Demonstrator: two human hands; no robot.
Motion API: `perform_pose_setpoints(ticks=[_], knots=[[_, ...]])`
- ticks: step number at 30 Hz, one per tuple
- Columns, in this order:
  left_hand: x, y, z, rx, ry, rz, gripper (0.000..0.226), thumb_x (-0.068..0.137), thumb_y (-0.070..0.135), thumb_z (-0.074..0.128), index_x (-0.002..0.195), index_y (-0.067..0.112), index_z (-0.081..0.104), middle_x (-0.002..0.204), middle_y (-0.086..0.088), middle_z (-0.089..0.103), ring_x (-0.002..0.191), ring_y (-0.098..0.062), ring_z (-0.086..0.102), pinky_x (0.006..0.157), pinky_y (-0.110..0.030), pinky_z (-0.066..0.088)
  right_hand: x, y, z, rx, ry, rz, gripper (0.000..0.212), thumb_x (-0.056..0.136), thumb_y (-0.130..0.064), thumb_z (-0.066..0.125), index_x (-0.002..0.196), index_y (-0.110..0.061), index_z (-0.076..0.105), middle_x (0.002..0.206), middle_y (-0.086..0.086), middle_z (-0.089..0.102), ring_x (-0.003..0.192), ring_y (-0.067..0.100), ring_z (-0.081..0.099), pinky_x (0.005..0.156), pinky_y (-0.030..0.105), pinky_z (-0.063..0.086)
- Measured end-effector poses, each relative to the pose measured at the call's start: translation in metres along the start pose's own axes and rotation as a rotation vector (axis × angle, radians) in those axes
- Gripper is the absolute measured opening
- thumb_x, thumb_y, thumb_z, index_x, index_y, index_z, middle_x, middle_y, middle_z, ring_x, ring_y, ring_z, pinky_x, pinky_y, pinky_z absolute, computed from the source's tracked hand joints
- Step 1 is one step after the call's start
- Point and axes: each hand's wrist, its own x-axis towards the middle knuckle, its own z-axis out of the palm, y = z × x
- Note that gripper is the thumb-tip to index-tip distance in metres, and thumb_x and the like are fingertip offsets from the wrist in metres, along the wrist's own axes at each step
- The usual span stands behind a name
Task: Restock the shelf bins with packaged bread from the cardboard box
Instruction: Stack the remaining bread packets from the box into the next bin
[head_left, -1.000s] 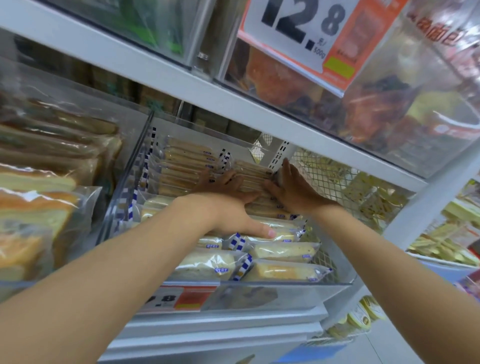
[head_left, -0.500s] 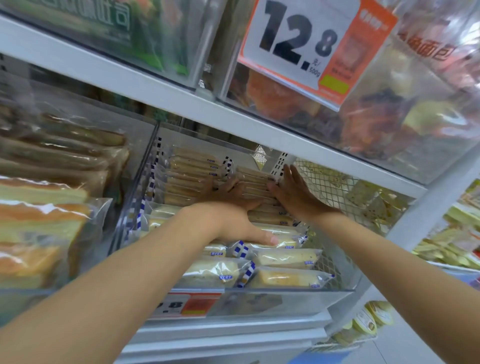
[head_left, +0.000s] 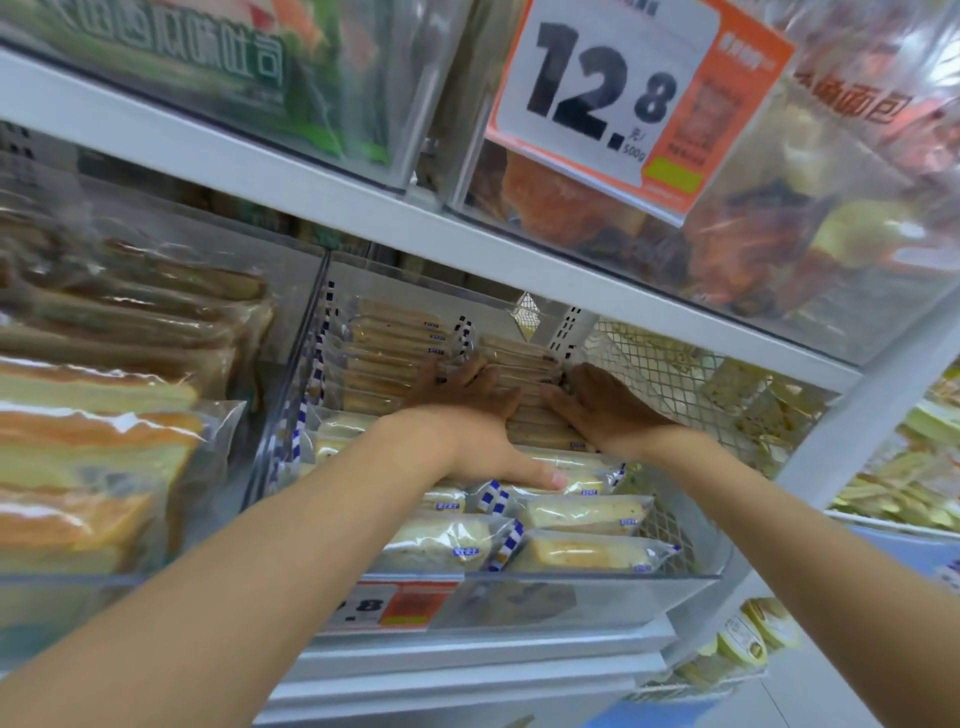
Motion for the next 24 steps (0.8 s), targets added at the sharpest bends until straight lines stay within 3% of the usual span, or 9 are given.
perform_pose_setpoints(ticks=[3,5,7,11,14,16,20,22,24], knots=[[0.001,0.001,-0.002,-0.001,-0.001,0.002,0.111,0.064,0.096,0.033,0.153,0.039,-0.004,0.164,0.002,-0.008,0.148,-0.015,-0.021,0.116,-0.059,-0.011,0.004,-0.011,-0.002,0.098,-0.145,0.115,0.083,0.084,-0.078,0.023,0.141,-0.018,0.035,0.141,0.004,0.040,0.132,0.024,0.038,0.101,0.039,0.038],[0.000,0.000,-0.003,0.009,-0.011,-0.005,0.113,0.064,0.096,0.032,0.154,0.038,-0.004,0.164,0.001,-0.009,0.148,-0.016,-0.021,0.116,-0.059,-0.011,0.006,-0.017,-0.004,0.136,-0.146,0.133,0.098,0.075,-0.087,0.023,0.142,-0.018,0.036,0.142,0.003,0.041,0.132,0.024,0.039,0.096,0.036,0.040],[-0.001,0.000,-0.003,0.002,-0.020,-0.009,0.112,0.065,0.096,0.031,0.154,0.038,-0.004,0.164,0.001,-0.012,0.148,-0.016,-0.022,0.116,-0.059,-0.011,0.001,-0.017,-0.007,0.208,-0.084,0.089,0.088,0.081,-0.082,0.027,0.139,-0.017,0.040,0.140,0.002,0.043,0.132,0.023,0.041,0.104,0.037,0.037],[0.000,0.000,-0.001,-0.012,-0.013,-0.001,0.109,0.064,0.096,0.031,0.153,0.040,0.001,0.164,0.003,-0.012,0.147,-0.015,-0.023,0.116,-0.059,-0.012,-0.013,-0.012,-0.008,0.217,-0.049,0.069,0.085,0.089,-0.074,0.020,0.156,-0.025,0.002,0.163,-0.004,-0.006,0.150,0.016,-0.007,0.119,0.040,0.005],[0.002,-0.001,0.000,0.000,-0.003,-0.003,0.110,0.064,0.096,0.032,0.154,0.039,0.002,0.164,0.003,-0.009,0.148,-0.014,-0.020,0.116,-0.058,-0.010,-0.013,-0.015,-0.005,0.050,-0.174,-0.007,0.115,0.060,-0.096,-0.006,0.155,-0.031,-0.007,0.162,-0.004,-0.016,0.149,0.015,-0.016,0.121,0.039,-0.003],[0.003,0.000,0.000,0.013,0.003,-0.003,0.112,0.064,0.096,0.032,0.154,0.037,0.002,0.164,0.002,-0.008,0.148,-0.014,-0.020,0.116,-0.058,-0.009,-0.010,-0.013,-0.002,0.012,-0.185,-0.007,0.121,0.054,-0.099,-0.007,0.154,-0.032,-0.008,0.162,-0.004,-0.016,0.148,0.016,-0.017,0.122,0.040,-0.002],[0.005,-0.002,0.000,0.012,0.006,-0.005,0.112,0.064,0.096,0.033,0.154,0.036,0.002,0.164,0.003,-0.009,0.148,-0.014,-0.020,0.116,-0.058,-0.009,-0.013,-0.010,-0.002,0.011,-0.168,0.010,0.094,0.077,-0.085,0.009,0.154,-0.034,-0.005,0.162,-0.003,-0.014,0.149,0.018,-0.014,0.121,0.039,-0.003],[0.001,-0.002,-0.004,-0.025,0.017,0.009,0.110,0.066,0.093,0.037,0.155,0.035,0.008,0.164,0.003,-0.007,0.149,-0.015,-0.015,0.118,-0.056,-0.007,-0.015,-0.011,-0.005,0.021,-0.106,0.015,0.090,0.079,-0.087,0.015,0.154,-0.038,0.005,0.163,-0.004,0.000,0.151,0.021,-0.002,0.122,0.043,0.002],[-0.010,-0.001,-0.012,-0.191,0.070,0.011,0.101,0.070,0.083,0.052,0.152,0.032,0.024,0.164,0.001,0.010,0.150,-0.017,0.006,0.119,-0.043,0.007,-0.027,-0.017,-0.015,0.076,0.048,-0.007,0.082,0.078,-0.083,0.024,0.148,-0.041,0.029,0.155,-0.004,0.033,0.144,0.024,0.028,0.118,0.044,0.023]])
